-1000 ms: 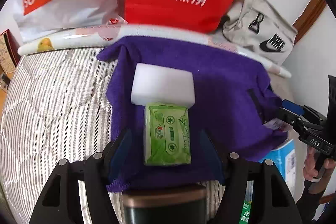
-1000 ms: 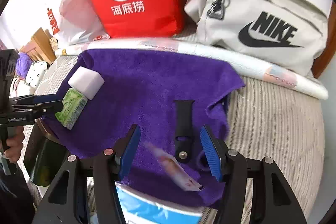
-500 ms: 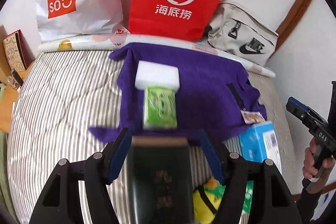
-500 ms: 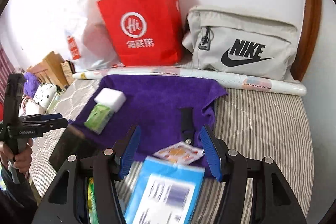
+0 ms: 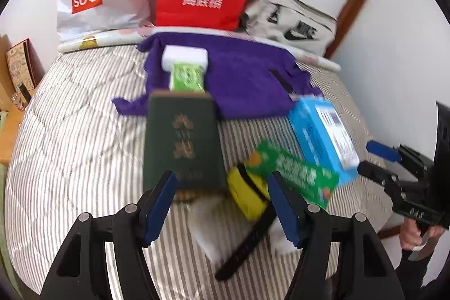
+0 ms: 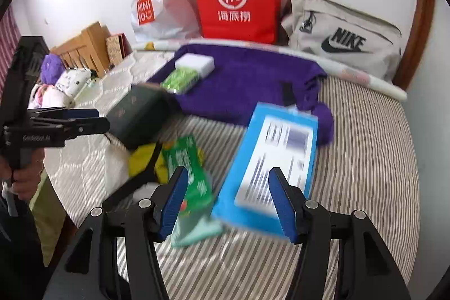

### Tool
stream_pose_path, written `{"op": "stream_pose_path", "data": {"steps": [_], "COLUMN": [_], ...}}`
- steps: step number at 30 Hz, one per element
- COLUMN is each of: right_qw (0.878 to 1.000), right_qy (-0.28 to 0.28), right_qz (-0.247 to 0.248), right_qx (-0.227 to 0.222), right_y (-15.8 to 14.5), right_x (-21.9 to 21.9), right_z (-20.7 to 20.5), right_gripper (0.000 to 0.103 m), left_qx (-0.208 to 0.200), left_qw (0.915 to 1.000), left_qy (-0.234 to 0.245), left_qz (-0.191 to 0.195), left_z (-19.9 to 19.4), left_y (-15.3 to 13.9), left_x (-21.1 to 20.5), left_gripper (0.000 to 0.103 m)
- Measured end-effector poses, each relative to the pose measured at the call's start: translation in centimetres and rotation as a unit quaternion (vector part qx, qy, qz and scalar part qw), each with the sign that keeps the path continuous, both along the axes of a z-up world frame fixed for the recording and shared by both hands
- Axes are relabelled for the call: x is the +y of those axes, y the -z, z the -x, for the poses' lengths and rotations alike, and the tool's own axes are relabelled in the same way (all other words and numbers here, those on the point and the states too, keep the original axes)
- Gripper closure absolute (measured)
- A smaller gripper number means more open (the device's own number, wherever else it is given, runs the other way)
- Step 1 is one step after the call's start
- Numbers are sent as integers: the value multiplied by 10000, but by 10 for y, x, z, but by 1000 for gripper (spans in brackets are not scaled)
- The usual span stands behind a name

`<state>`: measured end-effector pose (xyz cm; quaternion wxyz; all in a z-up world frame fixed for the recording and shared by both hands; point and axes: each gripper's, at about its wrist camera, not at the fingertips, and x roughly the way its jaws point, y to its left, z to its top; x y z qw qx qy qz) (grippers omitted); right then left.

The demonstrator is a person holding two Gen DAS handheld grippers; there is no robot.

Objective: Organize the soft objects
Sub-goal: 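Move both grippers back toward the remaining items beside the tissue box, then grasp the black watch strap with the left gripper while the right grasps the green snack packet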

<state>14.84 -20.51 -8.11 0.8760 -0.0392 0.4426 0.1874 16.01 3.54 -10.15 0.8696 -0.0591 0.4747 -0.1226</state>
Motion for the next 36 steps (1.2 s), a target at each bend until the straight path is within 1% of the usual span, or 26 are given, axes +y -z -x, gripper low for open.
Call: {"op": "stream_pose_path", "data": {"steps": [2, 6, 9, 13, 16, 18, 19, 22, 23, 24, 26, 28, 32, 36], "right_qw": [9999, 9996, 9989, 9977, 9973, 9972, 9972, 9972, 9971, 9970, 9969, 9970, 9973, 9983], "right_qy": [104, 260, 420, 587, 639, 648, 647, 652, 654, 653, 656, 641, 579, 444], "right_qz": [60, -74, -179, -290, -318, -286, -271, -226, -231, -237, -233, -217, -217, -177], "right_qx": [36, 96, 139, 182, 196, 227, 244, 293, 312, 329, 361, 381, 388, 323], "right_y": [4, 10, 15, 22, 28, 32, 34, 40, 41, 43, 45, 47, 48, 46], "right_x": [0, -6, -10, -15, -18, -19, -19, -20, -20, -20, -19, -18, -13, -3], "right_z": [12, 32, 42, 52, 58, 60, 61, 64, 64, 63, 62, 61, 61, 59], "right_gripper": [44, 44, 44, 44, 44, 44, 44, 44, 44, 44, 44, 44, 44, 44], "left_qx": [-22, -36, -58, -148, -228, -239, -204, -158, -145, -141, -181, -170, -271, -227], "left_qw": [9998, 9985, 9977, 9954, 9918, 9884, 9869, 9851, 9845, 9839, 9822, 9819, 9870, 9910], "left_qy": [169, 421, 564, 836, 1090, 1263, 1322, 1452, 1490, 1521, 1585, 1609, 1444, 1161], "left_qz": [-108, -337, -360, -440, -629, -807, -898, -913, -916, -931, -995, -990, -652, -631], "left_z": [15, 34, 44, 49, 49, 46, 44, 39, 37, 38, 36, 37, 44, 48], "left_y": [8, 22, 31, 43, 53, 61, 64, 70, 72, 74, 75, 74, 59, 53], "left_x": [-6, -16, -21, -32, -41, -47, -49, -52, -53, -54, -57, -55, -42, -28], "left_gripper": [37, 38, 38, 38, 38, 41, 46, 52, 59, 63, 81, 83, 84, 84]}}
